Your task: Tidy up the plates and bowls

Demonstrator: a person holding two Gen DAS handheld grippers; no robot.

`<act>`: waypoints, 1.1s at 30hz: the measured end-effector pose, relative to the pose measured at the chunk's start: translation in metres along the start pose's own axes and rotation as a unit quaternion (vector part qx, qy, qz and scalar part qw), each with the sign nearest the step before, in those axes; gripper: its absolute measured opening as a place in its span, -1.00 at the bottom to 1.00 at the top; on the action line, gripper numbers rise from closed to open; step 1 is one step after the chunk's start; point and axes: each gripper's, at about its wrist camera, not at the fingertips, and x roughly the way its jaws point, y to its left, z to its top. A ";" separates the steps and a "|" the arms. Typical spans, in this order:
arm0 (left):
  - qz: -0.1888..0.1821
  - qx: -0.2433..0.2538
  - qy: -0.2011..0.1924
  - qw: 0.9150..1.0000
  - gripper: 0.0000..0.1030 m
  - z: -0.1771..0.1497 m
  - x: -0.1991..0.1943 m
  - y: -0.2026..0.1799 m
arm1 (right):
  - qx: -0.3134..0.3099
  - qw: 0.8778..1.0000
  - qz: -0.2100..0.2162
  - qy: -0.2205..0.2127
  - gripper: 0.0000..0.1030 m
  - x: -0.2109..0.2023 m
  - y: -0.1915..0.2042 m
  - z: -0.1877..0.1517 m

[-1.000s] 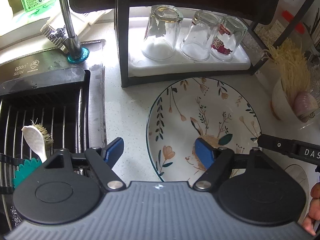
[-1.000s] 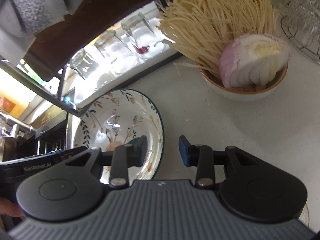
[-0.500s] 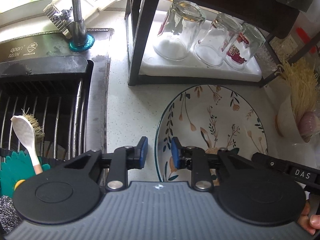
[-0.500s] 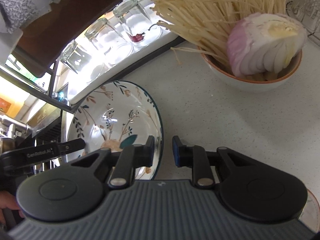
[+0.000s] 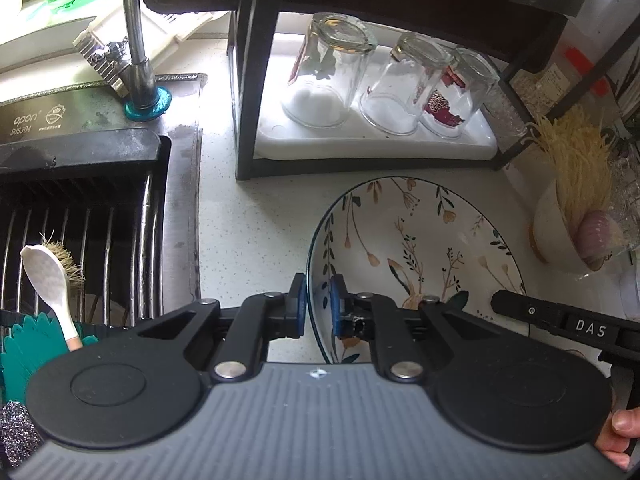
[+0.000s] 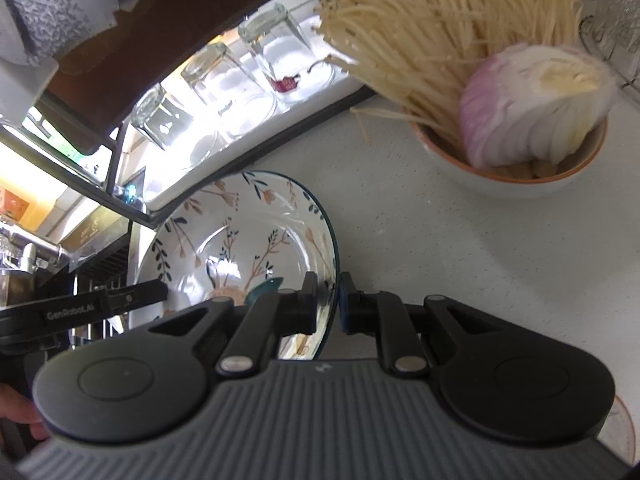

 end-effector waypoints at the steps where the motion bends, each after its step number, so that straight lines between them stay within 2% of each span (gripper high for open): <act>1: 0.000 0.004 -0.002 1.000 -0.73 -0.001 -0.003 -0.003 | 0.002 1.000 0.002 -0.003 -0.74 -0.003 -0.001 0.000; 7: -0.006 0.019 -0.024 1.000 -0.73 -0.003 -0.025 -0.020 | 0.008 1.000 0.008 -0.026 -0.74 -0.027 -0.006 -0.003; 16: -0.021 0.028 -0.059 0.998 -0.73 -0.019 -0.072 -0.049 | 0.012 0.997 0.027 -0.073 -0.74 -0.085 -0.014 -0.016; 23: -0.034 0.036 -0.059 0.997 -0.73 -0.042 -0.095 -0.068 | 0.011 0.995 0.025 -0.093 -0.74 -0.122 -0.023 -0.036; 33: -0.035 0.035 -0.072 0.996 -0.73 -0.067 -0.121 -0.081 | -0.002 0.992 0.031 -0.119 -0.74 -0.152 -0.026 -0.060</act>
